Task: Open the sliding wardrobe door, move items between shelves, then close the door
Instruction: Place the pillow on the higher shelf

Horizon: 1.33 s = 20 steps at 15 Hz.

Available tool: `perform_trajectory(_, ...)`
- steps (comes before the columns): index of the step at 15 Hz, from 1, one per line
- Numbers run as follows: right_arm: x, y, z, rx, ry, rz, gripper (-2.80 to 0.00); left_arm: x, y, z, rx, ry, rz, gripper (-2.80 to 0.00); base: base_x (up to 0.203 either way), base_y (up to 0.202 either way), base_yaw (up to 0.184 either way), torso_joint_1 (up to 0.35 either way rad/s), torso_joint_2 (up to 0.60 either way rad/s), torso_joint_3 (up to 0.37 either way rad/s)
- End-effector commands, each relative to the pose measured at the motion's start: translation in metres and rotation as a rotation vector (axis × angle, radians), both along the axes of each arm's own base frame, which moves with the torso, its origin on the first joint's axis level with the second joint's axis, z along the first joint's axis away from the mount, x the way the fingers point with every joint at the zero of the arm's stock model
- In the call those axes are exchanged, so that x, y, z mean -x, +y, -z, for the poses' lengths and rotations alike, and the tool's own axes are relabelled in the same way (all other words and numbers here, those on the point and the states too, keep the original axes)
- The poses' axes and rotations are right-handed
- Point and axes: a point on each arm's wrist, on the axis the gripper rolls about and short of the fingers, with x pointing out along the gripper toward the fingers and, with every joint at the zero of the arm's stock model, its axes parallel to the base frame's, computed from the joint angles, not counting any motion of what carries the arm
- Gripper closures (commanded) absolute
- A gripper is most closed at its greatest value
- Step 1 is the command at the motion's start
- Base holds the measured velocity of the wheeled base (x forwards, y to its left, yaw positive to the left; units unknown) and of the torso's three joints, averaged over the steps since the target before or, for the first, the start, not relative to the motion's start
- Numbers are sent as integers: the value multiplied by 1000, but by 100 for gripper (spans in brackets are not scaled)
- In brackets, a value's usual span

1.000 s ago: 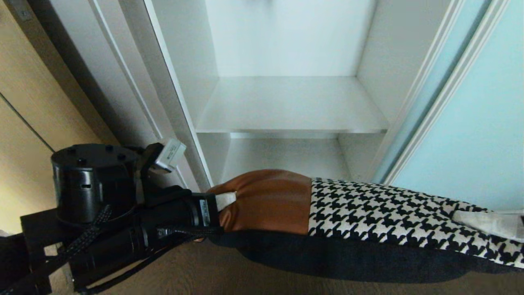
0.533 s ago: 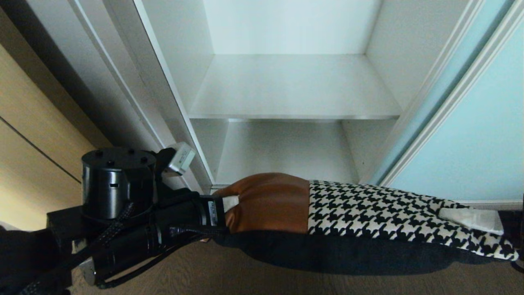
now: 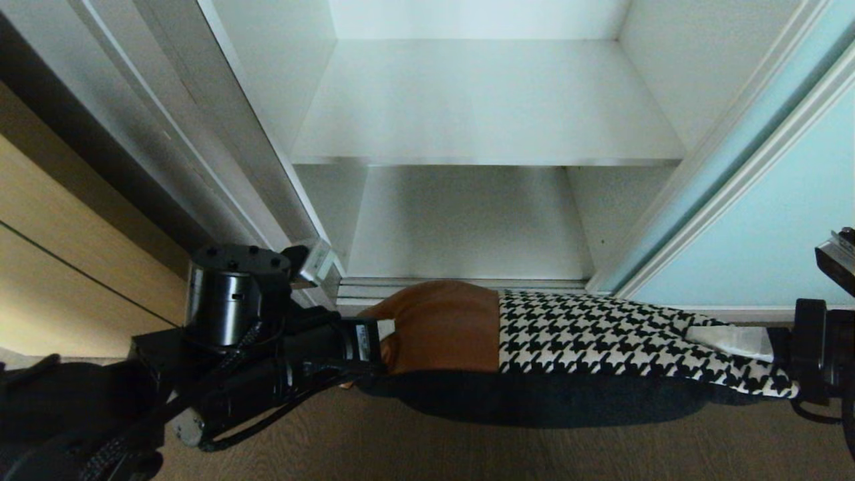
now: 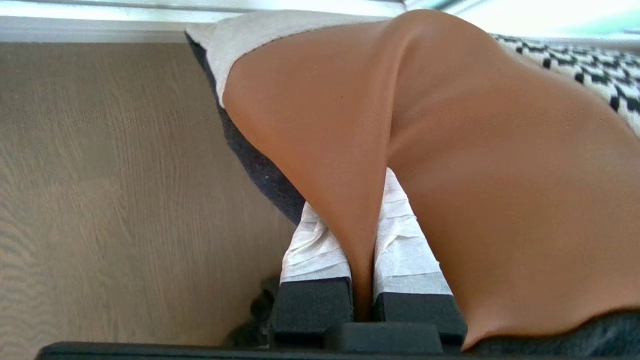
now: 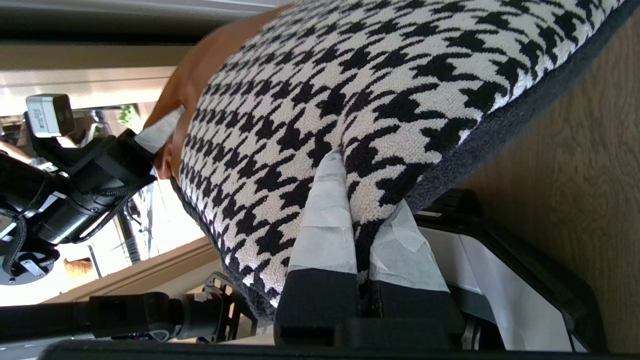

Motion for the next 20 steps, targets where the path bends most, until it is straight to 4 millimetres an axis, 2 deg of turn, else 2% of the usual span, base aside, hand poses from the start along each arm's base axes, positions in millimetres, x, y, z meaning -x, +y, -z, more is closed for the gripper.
perform_trajectory(1, -6, 1, 2, -2, 16, -3, 0, -7, -5, 6, -8, 11, -7, 0, 0, 0, 0, 1, 2, -195)
perform_trajectory(4, -8, 1, -1, -1, 6, -3, 0, -10, -6, 1, 1, -4, -13, 0, 0, 0, 0, -2, 4, -196)
perform_trajectory(11, -38, 1, -2, 1, 13, 7, 0, -31, -11, 7, -8, 9, -38, 0, 0, 0, 0, 3, 6, -197)
perform_trajectory(15, -50, 2, -6, 0, -1, 12, 0, -42, -9, -1, 23, -34, -60, 0, 0, 0, 0, 3, 2, -113)
perform_trajectory(17, -68, 2, 1, 6, 25, 17, 0, -56, -14, 10, 6, -28, -67, 0, 0, 0, 0, 0, 0, 0)
perform_trajectory(20, -112, 0, 13, 8, 26, 34, 0, -97, -20, 29, 4, -44, -107, 0, 0, 0, 0, 0, 0, 0)
